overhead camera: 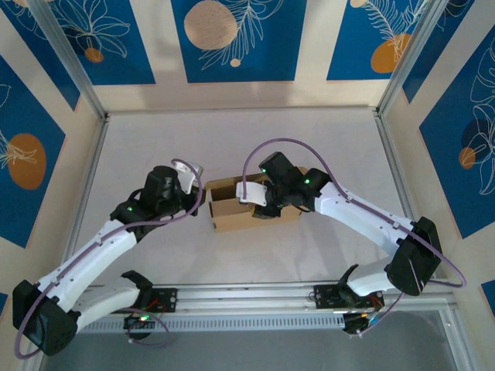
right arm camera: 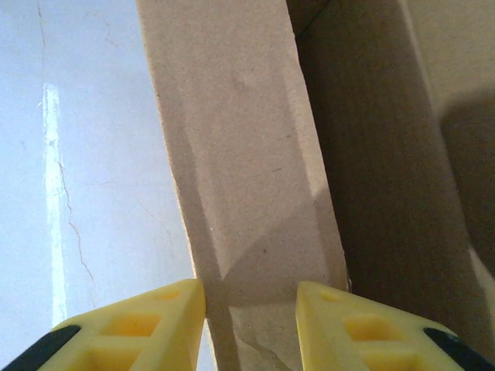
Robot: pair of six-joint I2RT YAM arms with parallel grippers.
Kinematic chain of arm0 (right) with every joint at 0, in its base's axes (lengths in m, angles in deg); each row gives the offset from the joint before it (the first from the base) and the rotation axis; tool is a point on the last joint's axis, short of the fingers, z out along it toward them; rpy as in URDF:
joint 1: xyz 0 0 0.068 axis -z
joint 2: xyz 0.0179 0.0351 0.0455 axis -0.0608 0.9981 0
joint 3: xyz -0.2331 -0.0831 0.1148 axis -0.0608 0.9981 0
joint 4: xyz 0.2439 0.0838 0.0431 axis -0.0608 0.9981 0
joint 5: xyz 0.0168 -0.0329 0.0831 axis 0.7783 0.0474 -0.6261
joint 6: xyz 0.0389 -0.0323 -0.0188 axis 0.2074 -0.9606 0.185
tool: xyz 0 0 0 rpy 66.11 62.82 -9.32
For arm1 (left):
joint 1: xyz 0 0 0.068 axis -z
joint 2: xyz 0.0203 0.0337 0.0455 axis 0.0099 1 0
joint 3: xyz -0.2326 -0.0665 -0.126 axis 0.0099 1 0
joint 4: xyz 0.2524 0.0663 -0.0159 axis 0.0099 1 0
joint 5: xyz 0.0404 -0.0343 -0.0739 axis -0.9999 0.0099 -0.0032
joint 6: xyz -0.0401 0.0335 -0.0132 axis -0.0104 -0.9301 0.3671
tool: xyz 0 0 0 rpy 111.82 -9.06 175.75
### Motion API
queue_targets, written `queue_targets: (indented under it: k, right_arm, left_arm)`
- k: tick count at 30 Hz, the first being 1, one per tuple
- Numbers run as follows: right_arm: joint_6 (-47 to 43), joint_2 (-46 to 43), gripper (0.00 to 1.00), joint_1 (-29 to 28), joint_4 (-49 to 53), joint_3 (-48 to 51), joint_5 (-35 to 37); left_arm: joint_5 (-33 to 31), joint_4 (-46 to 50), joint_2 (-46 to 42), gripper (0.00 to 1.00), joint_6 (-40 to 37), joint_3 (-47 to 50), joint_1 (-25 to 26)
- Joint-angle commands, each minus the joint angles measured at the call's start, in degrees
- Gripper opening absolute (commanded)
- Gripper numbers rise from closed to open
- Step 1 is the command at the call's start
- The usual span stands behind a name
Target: Fold the paper box
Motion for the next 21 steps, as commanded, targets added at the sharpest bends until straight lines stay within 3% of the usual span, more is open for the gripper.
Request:
queue_targets:
  k: [1,9,21]
  right_arm:
    - [0.8,0.7,0.38,-0.4,0.3,1.5,1.8]
    - [2.0,2.4,0.38,-0.7,0.1,0.7,3.0]
    - [3.4,2.7,0.34,-0.5,-1.0,0.8,3.2]
  left_arm:
    - [2.2,0.6,0.7,0.0,3.4,-3.5,0.5]
    - [2.9,6.4,4.2,0.0,10.5,-9.6,0.5]
    - [3.4,3.8,4.3,0.0,16.9,-6.8,0.5]
